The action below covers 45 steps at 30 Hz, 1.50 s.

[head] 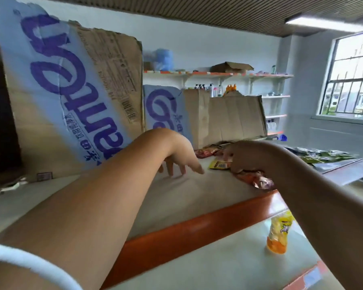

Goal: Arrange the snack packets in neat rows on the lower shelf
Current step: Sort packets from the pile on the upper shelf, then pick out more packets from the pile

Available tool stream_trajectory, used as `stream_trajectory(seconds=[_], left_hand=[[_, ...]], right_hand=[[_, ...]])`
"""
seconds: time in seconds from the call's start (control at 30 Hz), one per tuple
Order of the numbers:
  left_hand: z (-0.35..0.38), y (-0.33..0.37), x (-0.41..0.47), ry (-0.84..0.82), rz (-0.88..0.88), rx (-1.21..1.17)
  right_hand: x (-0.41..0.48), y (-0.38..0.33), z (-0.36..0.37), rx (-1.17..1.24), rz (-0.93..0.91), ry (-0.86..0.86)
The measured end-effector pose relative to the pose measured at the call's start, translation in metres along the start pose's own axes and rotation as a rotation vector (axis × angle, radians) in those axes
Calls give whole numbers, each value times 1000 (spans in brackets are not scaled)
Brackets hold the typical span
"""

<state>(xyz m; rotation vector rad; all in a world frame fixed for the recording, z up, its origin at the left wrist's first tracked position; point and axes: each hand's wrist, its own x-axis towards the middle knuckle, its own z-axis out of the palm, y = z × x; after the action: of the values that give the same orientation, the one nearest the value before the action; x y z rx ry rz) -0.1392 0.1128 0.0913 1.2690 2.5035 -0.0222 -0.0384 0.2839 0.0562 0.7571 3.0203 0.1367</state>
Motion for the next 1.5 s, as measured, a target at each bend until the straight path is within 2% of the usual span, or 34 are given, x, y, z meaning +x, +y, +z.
stream_trajectory(seconds=[0.1, 0.17, 0.23, 0.3, 0.4, 0.47, 0.53, 0.67, 0.73, 0.8, 0.87, 0.9, 1.03, 1.13, 1.2, 1.3, 1.43, 1.5], left_hand=[[10, -1, 26, 168, 54, 29], [16, -6, 33, 289, 123, -59], [19, -12, 35, 343, 154, -167], [21, -19, 36, 372, 129, -187], [22, -33, 44, 412, 17, -126], [21, -43, 42, 342, -71, -153], [18, -49, 37, 213, -171, -146], [14, -55, 27, -56, -393, -29], [13, -57, 23, -29, -424, 41], [14, -52, 22, 126, -348, 82], [16, -38, 24, 253, -240, -3], [18, -31, 25, 266, -197, -53], [26, -16, 31, 221, -144, -47], [21, -23, 29, 184, -234, -7], [16, -33, 25, 144, -304, -7], [11, -46, 16, 96, -376, 8], [11, -51, 13, 94, -433, 34], [13, -50, 12, 100, -492, 19]], right_hand=[[19, 8, -3, -55, -139, 19], [31, 9, -7, 0, -260, 142], [41, 3, -15, 46, -403, 177], [46, -12, -21, 24, -518, 108], [55, -27, -34, 58, -645, 114], [61, -23, -41, 186, -630, 117], [70, -9, -46, 270, -539, 141], [98, 10, -24, 200, -370, 156], [112, 11, -4, 85, -353, 93], [119, 9, 9, -14, -344, 18], [122, 7, 13, -33, -323, -8], [122, 5, 13, -37, -329, -6], [99, 0, -1, 82, -448, -44], [82, 4, -10, 419, -556, -102], [79, 5, -10, 537, -577, -37], [78, 6, -9, 463, -576, 35], [66, -8, -11, 304, -619, -141], [62, -20, -9, 189, -645, -166]])
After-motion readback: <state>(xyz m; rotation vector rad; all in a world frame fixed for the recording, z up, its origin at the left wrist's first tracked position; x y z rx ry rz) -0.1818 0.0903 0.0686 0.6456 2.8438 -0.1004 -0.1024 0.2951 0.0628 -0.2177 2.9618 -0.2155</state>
